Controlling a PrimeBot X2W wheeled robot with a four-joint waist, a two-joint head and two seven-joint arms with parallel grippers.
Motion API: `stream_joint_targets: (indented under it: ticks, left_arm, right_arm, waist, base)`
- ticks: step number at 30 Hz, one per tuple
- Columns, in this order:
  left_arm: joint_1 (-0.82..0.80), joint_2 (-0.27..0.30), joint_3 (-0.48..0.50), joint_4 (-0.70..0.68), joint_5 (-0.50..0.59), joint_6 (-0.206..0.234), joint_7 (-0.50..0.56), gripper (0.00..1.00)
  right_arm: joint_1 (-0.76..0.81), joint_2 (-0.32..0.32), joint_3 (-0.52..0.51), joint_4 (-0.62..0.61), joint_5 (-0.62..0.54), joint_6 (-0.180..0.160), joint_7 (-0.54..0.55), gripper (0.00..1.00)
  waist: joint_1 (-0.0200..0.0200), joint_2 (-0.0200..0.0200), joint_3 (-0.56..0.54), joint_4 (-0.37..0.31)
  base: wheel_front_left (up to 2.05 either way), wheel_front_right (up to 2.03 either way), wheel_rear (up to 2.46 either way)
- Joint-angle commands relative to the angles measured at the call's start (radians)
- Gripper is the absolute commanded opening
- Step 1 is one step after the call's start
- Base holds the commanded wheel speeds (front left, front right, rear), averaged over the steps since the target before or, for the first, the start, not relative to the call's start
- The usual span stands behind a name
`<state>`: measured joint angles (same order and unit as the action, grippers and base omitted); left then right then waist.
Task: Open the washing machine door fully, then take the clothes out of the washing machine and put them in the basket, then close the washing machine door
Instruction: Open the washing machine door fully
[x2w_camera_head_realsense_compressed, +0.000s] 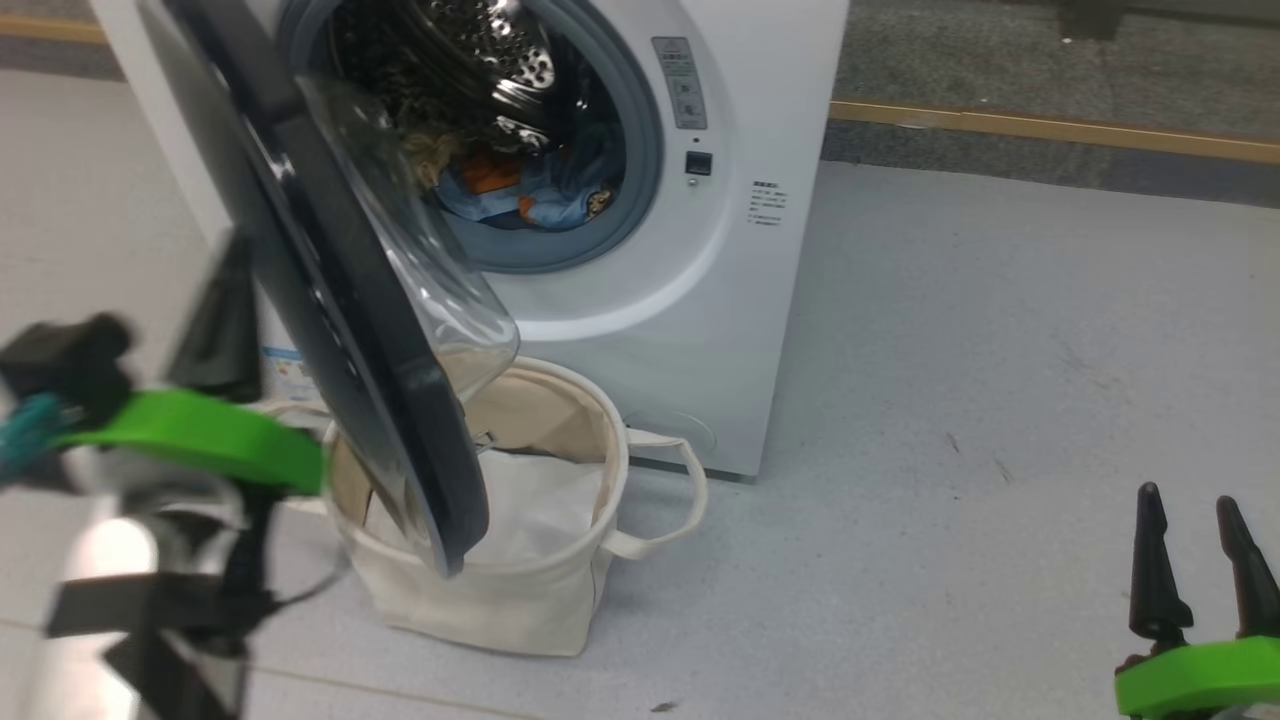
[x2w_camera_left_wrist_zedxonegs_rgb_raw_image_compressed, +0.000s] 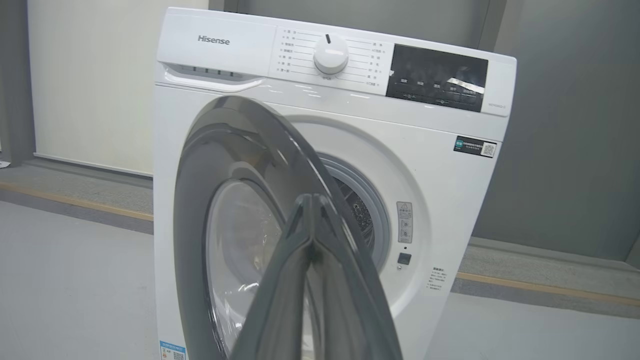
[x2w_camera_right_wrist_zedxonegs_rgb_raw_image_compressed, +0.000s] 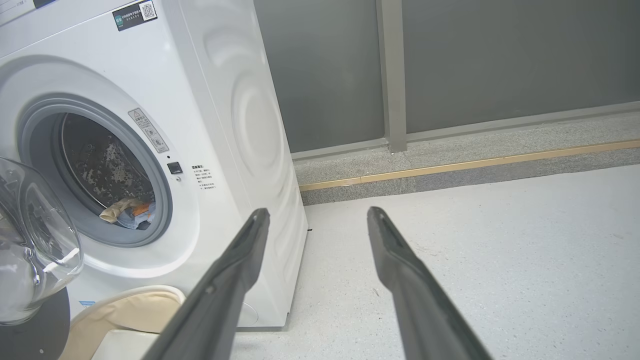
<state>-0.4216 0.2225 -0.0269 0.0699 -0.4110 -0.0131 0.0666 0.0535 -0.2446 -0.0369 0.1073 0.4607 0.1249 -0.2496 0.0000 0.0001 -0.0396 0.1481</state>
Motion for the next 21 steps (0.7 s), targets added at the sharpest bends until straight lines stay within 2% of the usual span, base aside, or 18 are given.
stream_joint_targets:
  ticks: [1,5,7,10,14,21]
  left_arm:
    - [-0.058,0.001,-0.002,-0.086,0.018,0.021,0.044,0.00]
    - [-0.057,-0.084,-0.094,-0.203,0.040,0.084,0.146,0.00]
    - [-0.043,-0.117,-0.137,-0.218,0.064,0.134,0.190,0.00]
    - [-0.013,-0.154,-0.207,-0.204,0.049,0.183,0.223,0.00]
    - [0.020,-0.167,-0.268,-0.132,0.037,0.235,0.188,0.00]
    - [0.028,-0.172,-0.327,0.042,-0.069,0.302,0.050,0.00]
  right_arm:
    - [-0.003,-0.021,0.009,-0.029,0.004,0.006,-0.012,1.00]
    - [-0.004,-0.027,0.011,-0.028,0.002,0.006,-0.012,1.00]
    - [-0.007,-0.029,0.012,-0.030,0.003,0.006,-0.012,1.00]
    - [-0.018,-0.028,0.021,-0.035,0.012,0.006,-0.012,1.00]
    - [-0.038,-0.035,0.029,-0.037,0.019,0.006,-0.012,1.00]
    - [-0.049,-0.038,0.024,-0.035,0.019,0.006,-0.012,1.00]
  waist:
    - [0.0000,-0.0001,0.003,0.011]
    - [0.0000,-0.0001,0.009,0.023]
    - [0.0000,-0.0001,0.014,0.028]
    - [0.0000,-0.0001,0.028,0.025]
    - [0.0000,-0.0001,0.047,0.012]
    - [0.0000,-0.0001,0.063,0.000]
  base:
    - [0.00,0.00,0.00]
    - [0.00,0.00,0.00]
    - [0.00,0.00,0.00]
    - [0.00,0.00,0.00]
    - [0.00,0.00,0.00]
    - [0.00,0.00,0.00]
